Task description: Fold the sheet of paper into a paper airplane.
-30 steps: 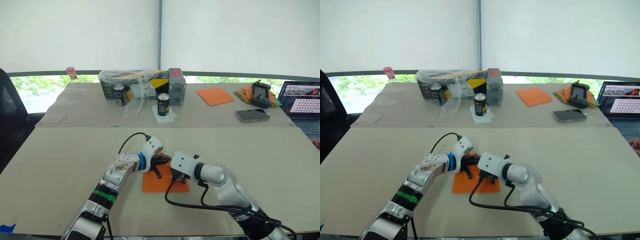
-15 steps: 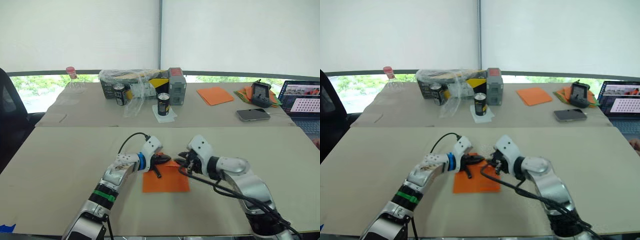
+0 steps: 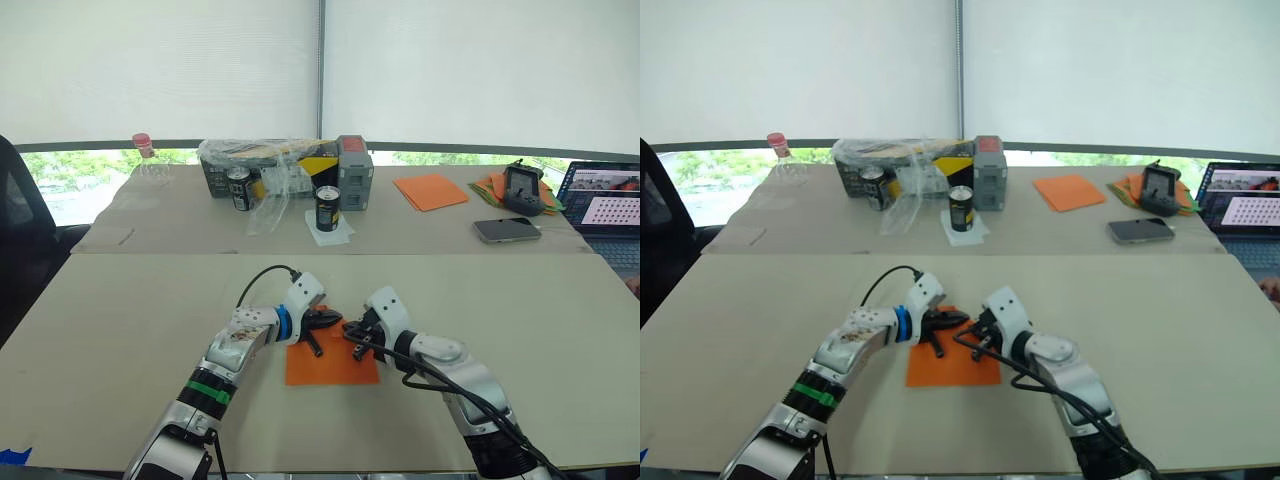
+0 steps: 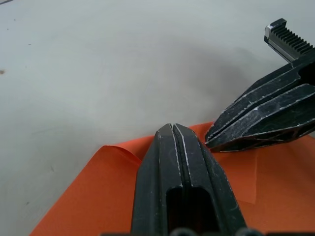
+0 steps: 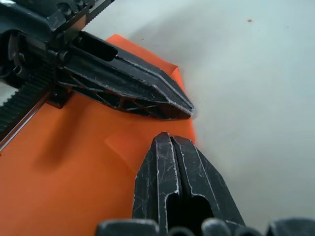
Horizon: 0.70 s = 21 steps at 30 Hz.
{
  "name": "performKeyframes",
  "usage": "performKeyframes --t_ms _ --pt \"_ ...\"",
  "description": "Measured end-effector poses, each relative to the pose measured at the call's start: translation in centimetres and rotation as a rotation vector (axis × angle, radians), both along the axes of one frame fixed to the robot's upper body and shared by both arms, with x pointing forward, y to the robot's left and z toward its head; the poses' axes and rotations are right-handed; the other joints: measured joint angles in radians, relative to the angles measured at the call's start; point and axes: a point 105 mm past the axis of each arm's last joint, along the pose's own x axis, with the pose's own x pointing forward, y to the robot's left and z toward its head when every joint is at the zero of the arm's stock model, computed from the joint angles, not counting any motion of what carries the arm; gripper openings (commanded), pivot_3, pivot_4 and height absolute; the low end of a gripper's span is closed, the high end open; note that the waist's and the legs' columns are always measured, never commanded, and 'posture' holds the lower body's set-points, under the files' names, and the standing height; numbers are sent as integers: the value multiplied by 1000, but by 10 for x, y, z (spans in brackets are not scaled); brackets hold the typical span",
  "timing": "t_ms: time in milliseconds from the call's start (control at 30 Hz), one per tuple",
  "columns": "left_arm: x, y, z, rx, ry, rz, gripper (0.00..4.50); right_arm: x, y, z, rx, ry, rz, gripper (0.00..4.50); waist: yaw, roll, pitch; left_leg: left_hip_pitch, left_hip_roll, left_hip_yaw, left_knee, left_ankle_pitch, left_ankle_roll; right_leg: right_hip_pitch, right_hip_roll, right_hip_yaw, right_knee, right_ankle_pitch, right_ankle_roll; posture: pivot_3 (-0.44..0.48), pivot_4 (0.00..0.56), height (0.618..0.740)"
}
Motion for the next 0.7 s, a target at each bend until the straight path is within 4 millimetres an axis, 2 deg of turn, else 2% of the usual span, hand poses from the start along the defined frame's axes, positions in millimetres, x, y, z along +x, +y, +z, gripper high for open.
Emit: performKeyframes --t_ms 700 --pt "1 4 -2 11 6 4 0 -10 16 -10 -142 -67 131 14 -5 0 -1 7 1 0 0 0 0 7 1 -1 -1 0 0 0 150 739"
